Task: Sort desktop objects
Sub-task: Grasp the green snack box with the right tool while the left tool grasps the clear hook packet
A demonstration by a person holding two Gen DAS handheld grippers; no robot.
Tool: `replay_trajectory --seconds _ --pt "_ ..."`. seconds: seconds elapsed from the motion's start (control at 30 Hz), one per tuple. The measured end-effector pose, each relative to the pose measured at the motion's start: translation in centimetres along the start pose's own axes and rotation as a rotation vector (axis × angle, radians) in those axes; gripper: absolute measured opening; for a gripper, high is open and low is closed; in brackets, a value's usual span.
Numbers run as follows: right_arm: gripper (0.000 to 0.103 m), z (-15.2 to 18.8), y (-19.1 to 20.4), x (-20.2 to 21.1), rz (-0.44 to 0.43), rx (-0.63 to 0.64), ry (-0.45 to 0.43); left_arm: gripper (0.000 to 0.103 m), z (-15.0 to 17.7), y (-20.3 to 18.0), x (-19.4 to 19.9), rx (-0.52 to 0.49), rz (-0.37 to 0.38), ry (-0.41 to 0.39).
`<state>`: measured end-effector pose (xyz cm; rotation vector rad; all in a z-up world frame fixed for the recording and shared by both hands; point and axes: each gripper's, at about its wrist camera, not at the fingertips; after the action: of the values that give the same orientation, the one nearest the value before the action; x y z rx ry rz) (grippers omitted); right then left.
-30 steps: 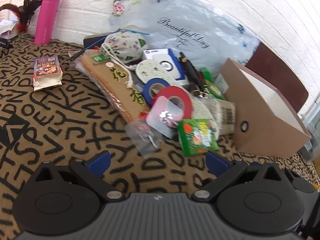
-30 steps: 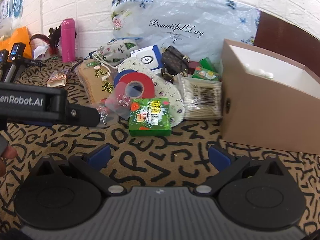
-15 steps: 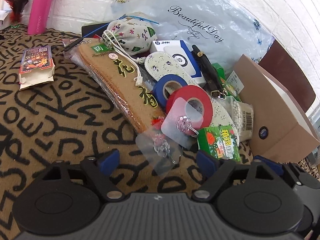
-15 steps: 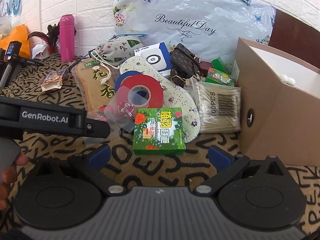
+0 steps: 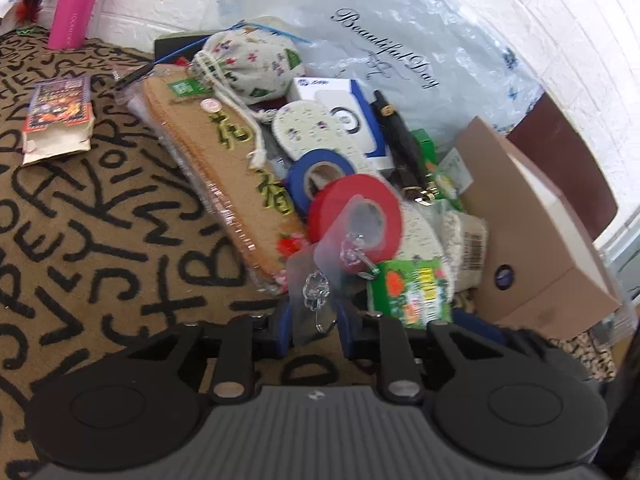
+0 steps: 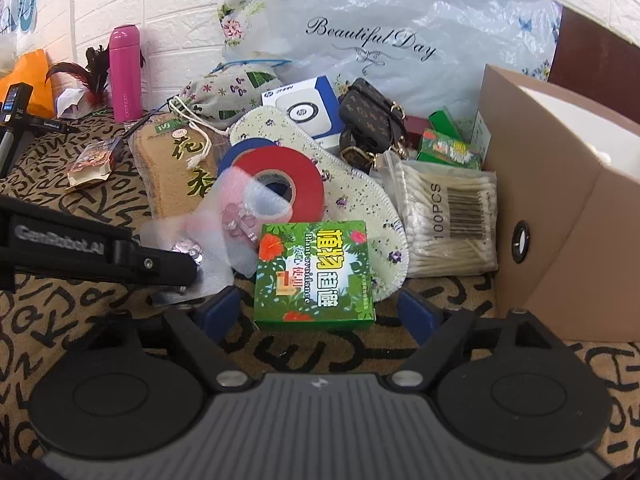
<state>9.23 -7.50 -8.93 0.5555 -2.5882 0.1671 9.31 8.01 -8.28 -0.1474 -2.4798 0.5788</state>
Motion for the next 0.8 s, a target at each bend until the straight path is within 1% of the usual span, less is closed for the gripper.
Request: replay_trajectory --seconds 0.03,0.1,0.17,0.23,0.27,0.3,0.33,0.37,0.43,0.6,0.8 --pt "0.081 0.0 0.0 0.0 -0.001 -0.002 -0.002 0.022 -0.1 -0.3 -0.1 -0.005 0.003 -0.004" --pt "0.076 0.0 0.0 0.0 0.001 -0.003 -0.006 0.022 -0.2 -0.7 -0.5 -0.015 0.001 -0.004" --pt "0.076 -0.1 -0.1 -0.1 0.007 -0.005 -0.008 0.022 -0.3 -0.8 -1.1 0.001 0.001 -0.001" --pt "0.074 -0.2 -0.1 -0.2 0.011 -0.001 -0.016 0.022 -0.2 -0.7 -1.8 0.016 -0.009 0.014" --pt "0.069 -0.3 -0.2 -0.2 0.015 0.002 -0.02 0.019 -0.2 -0.7 -2.1 0.022 -0.014 0.022" --pt "0.059 -0.3 -0.2 -0.2 0.012 0.008 -0.023 0.015 -0.1 -0.6 -2.4 0.026 -0.017 0.03" --pt "0.06 -0.4 -0.2 -0.2 -0.002 0.011 -0.025 0.008 0.0 -0.6 -2.4 0.029 -0.017 0.036" --pt "0.059 -0.4 -0.2 -0.2 -0.006 0.01 -0.023 0.004 0.1 -0.5 -2.3 0.033 -0.007 0.039" --pt "0.059 -0.4 -0.3 -0.1 -0.012 0.011 -0.02 0.0 0.2 -0.7 -1.9 0.028 0.007 0.042" --pt "0.059 -0.2 -0.5 1.0 -0.031 -0.009 -0.015 0.0 0.3 -1.5 -0.1 -0.003 0.01 0.015" --pt "0.059 -0.2 -1.1 3.6 -0.032 -0.027 -0.045 0.0 0.2 -2.5 2.6 -0.009 0.016 -0.037"
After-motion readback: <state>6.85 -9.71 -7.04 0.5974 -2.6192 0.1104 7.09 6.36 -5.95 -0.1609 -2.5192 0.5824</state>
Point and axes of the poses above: each gripper's, at about its wrist camera, not at the fingertips, and x roughly against the way its jaws point, y to its left, z to its underside, and after that the axes turned 8 degrees about -y, right-handed
